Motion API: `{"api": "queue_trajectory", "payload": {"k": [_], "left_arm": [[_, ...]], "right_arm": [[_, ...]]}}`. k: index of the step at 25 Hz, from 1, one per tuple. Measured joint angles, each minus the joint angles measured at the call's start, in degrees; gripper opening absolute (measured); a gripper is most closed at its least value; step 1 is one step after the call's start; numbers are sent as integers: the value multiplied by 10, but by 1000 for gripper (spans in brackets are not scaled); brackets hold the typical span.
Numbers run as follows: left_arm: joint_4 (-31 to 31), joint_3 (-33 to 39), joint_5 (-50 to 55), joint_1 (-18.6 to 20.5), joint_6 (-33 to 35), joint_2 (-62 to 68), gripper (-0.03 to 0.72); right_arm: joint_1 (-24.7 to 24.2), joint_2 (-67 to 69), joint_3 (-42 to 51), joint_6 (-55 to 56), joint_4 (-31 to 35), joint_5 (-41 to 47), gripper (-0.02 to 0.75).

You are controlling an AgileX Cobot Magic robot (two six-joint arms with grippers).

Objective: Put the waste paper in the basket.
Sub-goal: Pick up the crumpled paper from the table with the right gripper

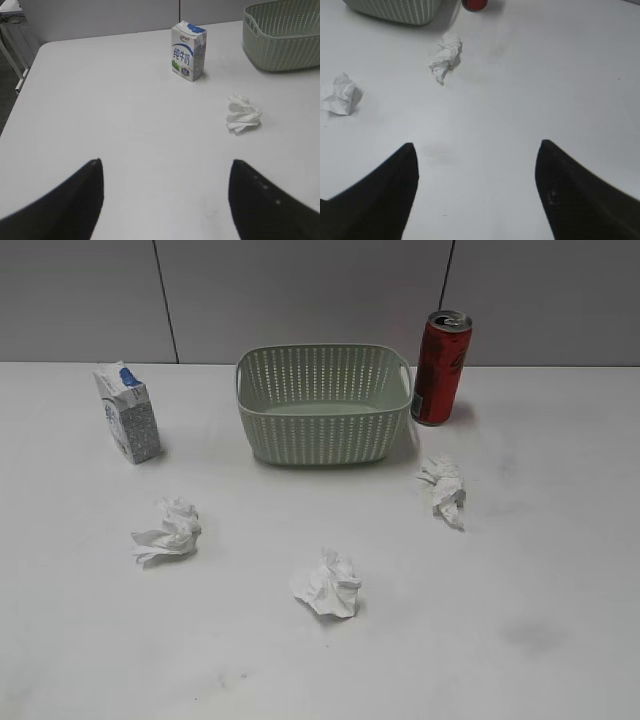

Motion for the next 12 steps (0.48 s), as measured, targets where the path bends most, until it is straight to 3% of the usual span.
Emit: {"api": "queue_trajectory", "payload": {"k": [12], "left_arm": [[0, 0, 0, 0, 0, 0, 587]], "right_arm": [[0, -284, 171, 6, -1, -23, 552]]}}
